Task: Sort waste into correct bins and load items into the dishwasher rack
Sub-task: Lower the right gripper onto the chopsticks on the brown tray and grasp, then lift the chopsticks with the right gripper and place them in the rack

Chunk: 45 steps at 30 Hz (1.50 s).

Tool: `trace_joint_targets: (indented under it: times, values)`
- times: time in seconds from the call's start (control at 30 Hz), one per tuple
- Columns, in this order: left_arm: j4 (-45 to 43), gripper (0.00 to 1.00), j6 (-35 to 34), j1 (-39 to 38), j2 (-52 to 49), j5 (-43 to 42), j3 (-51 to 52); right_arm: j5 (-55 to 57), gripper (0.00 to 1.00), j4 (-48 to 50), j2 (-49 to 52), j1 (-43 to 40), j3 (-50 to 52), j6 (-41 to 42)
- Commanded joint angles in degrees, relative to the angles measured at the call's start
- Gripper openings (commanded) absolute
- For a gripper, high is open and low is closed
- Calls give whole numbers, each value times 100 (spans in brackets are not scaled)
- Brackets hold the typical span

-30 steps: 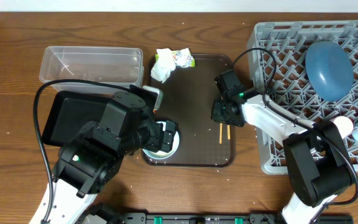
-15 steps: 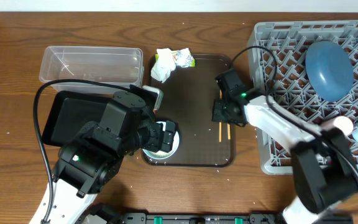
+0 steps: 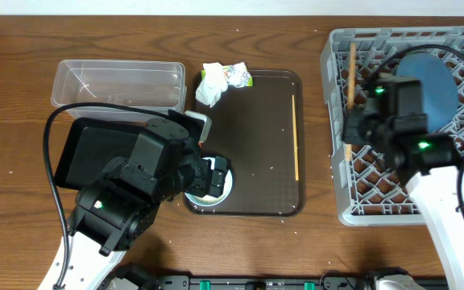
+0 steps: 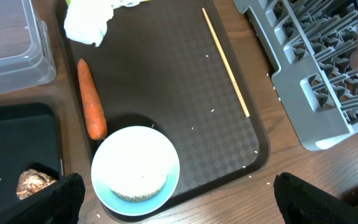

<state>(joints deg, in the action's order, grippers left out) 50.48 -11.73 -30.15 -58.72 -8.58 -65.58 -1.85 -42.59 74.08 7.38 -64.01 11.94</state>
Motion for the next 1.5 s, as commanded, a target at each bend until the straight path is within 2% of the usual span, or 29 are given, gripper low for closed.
trace_joint_targets:
  times: [0.0, 0.27, 0.3, 0.33, 0.37, 0.4, 0.53, 0.73, 0.97, 1.03, 1.3, 1.47]
  values:
    - [7, 98, 76, 22, -7, 94, -94, -9, 1, -44, 308, -369, 31, -765]
    - [7, 98, 76, 22, -7, 94, -94, -11, 1, 422, 1082, -540, 31, -1045]
    - [7, 98, 76, 22, -7, 94, -94, -11, 6, 468, 1141, -525, 31, -1104]
    - [7, 98, 76, 22, -7, 94, -94, -13, 21, 498, 1182, -496, 31, -1141]
    - [7, 98, 76, 22, -7, 94, -94, -15, 32, 498, 1182, -470, 28, -1139]
    - [7, 98, 76, 22, -7, 94, -94, -31, 37, 483, 1172, -428, 28, -1139]
    - [7, 98, 76, 22, -7, 94, -94, -470, 46, 422, 933, -131, 24, -1019]
    - [7, 98, 76, 22, -7, 94, -94, -750, 54, 378, 815, 793, 33, -142]
    - [7, 98, 76, 22, -7, 94, -94, 234, 53, 413, 1550, 1606, 42, 1220]
    - [7, 98, 76, 22, -7, 94, -94, 299, 49, 542, 1921, 1663, 42, 1453]
    - [7, 98, 76, 22, -7, 94, -94, 212, 44, 1215, 2951, 1668, 42, 1676]
    - [7, 98, 76, 22, -7, 94, -94, 280, 39, 1215, 3237, 1663, 42, 1687]
